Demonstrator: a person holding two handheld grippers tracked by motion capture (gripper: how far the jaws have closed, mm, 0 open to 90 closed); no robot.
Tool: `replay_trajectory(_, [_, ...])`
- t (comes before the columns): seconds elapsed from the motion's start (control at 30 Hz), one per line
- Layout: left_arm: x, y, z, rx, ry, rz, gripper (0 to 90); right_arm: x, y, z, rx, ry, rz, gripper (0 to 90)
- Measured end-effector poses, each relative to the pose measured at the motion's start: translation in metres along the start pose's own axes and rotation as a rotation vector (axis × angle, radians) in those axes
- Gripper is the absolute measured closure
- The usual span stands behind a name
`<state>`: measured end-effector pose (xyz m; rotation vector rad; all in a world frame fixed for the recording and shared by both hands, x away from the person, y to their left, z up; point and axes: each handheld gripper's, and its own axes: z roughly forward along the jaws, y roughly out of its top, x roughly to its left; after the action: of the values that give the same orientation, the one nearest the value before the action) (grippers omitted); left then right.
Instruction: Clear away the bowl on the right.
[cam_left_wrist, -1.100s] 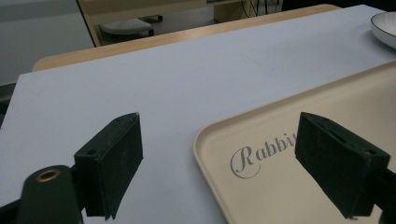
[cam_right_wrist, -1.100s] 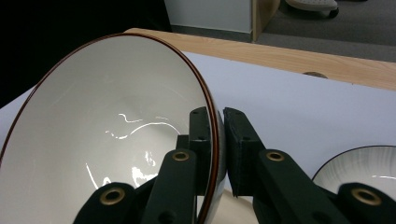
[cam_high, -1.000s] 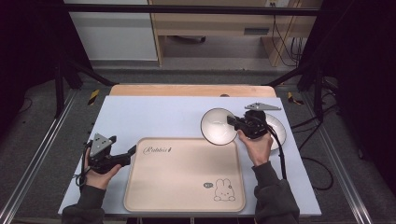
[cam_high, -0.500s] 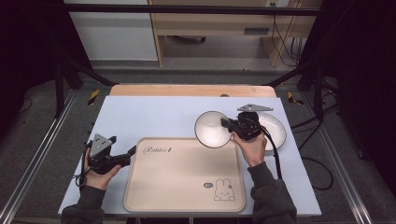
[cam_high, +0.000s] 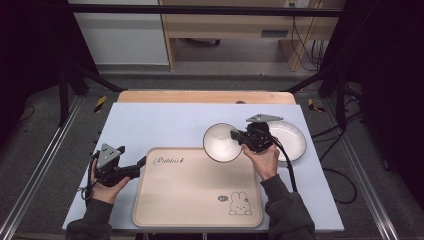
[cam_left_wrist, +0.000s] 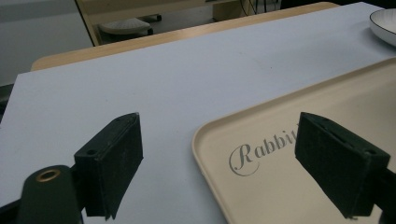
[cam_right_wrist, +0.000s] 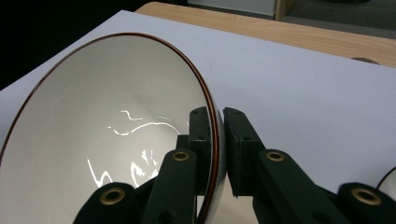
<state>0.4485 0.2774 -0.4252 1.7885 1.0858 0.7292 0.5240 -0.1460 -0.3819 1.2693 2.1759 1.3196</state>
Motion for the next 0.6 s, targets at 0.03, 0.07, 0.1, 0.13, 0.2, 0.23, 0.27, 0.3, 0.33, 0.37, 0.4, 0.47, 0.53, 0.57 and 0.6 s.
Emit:
replay_trajectory(0.03, [0.000,0.000,0.000,0.000,-0.001,0.000,14.6,0.001,0.000,0.000,0.004,0.001,0.000,82.3])
replay_trajectory(0.07, [0.000,0.000,0.000,0.000,-0.001,0.000,14.6,0.001,0.000,0.000,0.004,0.001,0.000,82.3])
replay_trajectory(0.1, [0.000,0.000,0.000,0.000,0.000,0.000,14.6,0.001,-0.001,0.002,0.007,0.005,0.003,82.3])
replay_trajectory(0.13, [0.000,0.000,0.000,0.000,0.000,0.000,14.6,0.002,-0.001,0.003,0.009,0.004,0.004,82.3])
replay_trajectory(0.2, [0.000,0.000,0.000,-0.001,0.000,-0.001,14.6,0.002,-0.001,0.004,0.013,0.007,0.003,82.3])
replay_trajectory(0.23, [0.000,0.000,0.000,0.000,0.000,-0.001,14.6,0.002,-0.001,0.005,0.011,0.009,0.001,82.3])
replay_trajectory(0.27, [0.000,0.000,0.000,0.000,0.000,-0.001,14.6,0.003,-0.002,0.005,0.017,0.008,0.003,82.3])
replay_trajectory(0.3, [0.000,0.000,0.000,0.000,0.000,-0.001,14.6,0.003,-0.002,0.005,0.017,0.008,0.003,82.3])
replay_trajectory(0.33, [0.000,0.000,0.000,0.000,0.000,-0.001,14.6,0.003,-0.002,0.007,0.019,0.011,0.000,82.3])
replay_trajectory(0.37, [0.000,0.000,0.000,0.000,0.000,-0.001,14.6,0.004,-0.003,0.008,0.023,0.013,0.006,82.3])
replay_trajectory(0.4, [0.000,0.000,0.000,0.000,0.000,-0.001,14.6,0.004,-0.003,0.009,0.025,0.015,0.000,82.3])
replay_trajectory(0.47, [0.000,0.000,0.000,0.000,0.000,-0.001,14.6,0.005,-0.004,0.010,0.029,0.016,-0.003,82.3])
replay_trajectory(0.53, [0.000,0.000,0.000,0.000,0.000,0.000,14.6,0.006,-0.004,0.012,0.033,0.017,-0.003,82.3])
replay_trajectory(0.57, [0.000,0.000,0.000,0.000,0.000,-0.001,14.6,0.006,-0.004,0.012,0.035,0.019,-0.001,82.3])
replay_trajectory(0.6, [0.000,0.000,0.000,-0.002,0.000,-0.004,14.6,0.006,-0.005,0.013,0.037,0.020,-0.001,82.3])
